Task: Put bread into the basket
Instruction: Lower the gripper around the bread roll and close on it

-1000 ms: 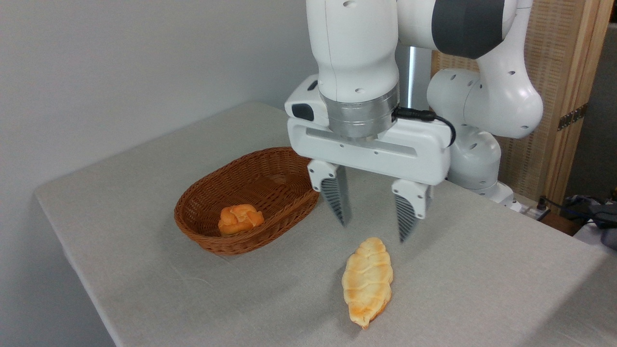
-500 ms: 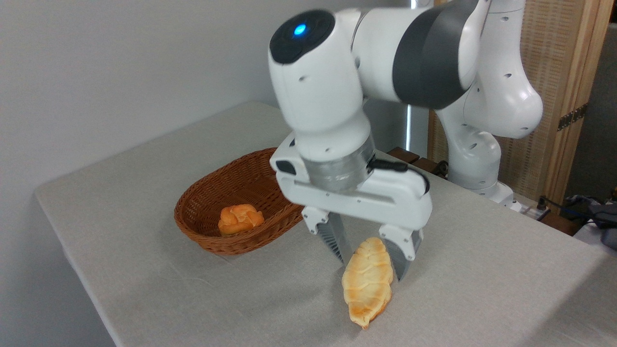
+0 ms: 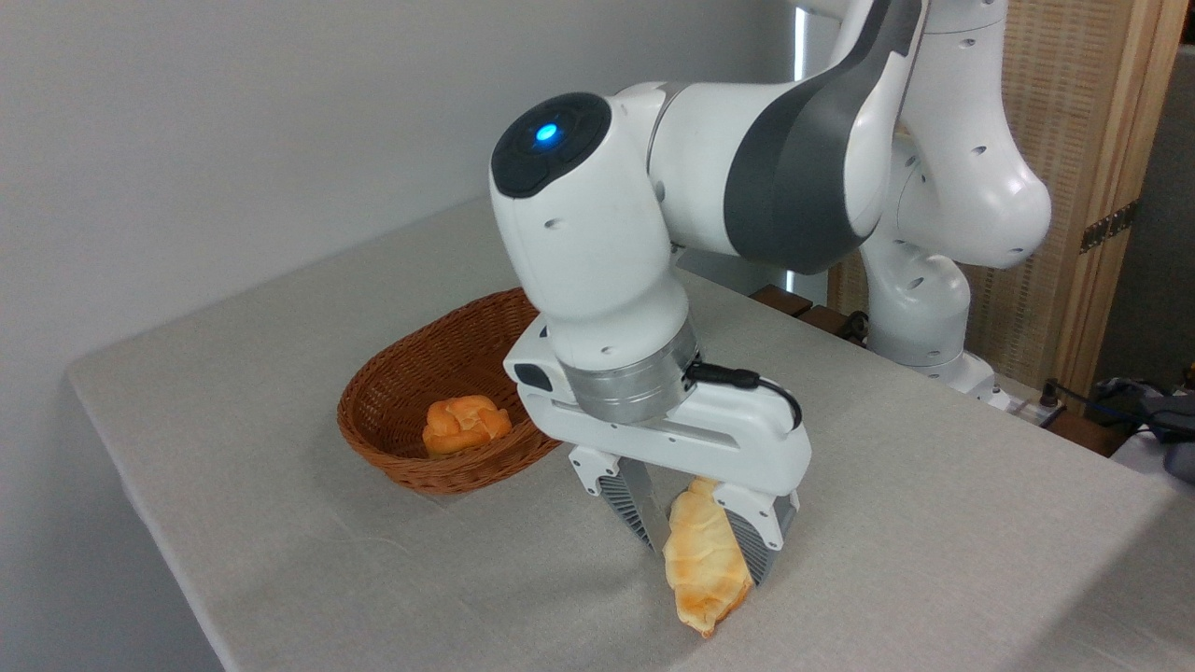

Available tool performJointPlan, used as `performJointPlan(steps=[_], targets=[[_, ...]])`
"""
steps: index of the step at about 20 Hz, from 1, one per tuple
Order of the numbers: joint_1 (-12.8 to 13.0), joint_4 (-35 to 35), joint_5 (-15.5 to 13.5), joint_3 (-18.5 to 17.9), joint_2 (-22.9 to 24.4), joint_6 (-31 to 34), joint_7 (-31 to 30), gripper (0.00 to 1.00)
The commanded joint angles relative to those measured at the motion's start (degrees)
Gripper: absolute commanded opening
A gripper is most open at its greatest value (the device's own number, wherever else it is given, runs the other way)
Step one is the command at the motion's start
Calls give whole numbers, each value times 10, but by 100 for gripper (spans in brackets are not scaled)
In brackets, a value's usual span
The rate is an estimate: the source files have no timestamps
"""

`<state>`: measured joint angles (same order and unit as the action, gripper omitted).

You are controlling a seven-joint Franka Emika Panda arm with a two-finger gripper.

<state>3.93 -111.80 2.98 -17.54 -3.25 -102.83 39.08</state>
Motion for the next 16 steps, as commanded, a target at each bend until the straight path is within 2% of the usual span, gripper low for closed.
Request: performJointPlan(steps=[1,16], targets=[[2,8,7,3,-10,-4,-5,100],[2,8,8,9,-32,-4,-5,100]])
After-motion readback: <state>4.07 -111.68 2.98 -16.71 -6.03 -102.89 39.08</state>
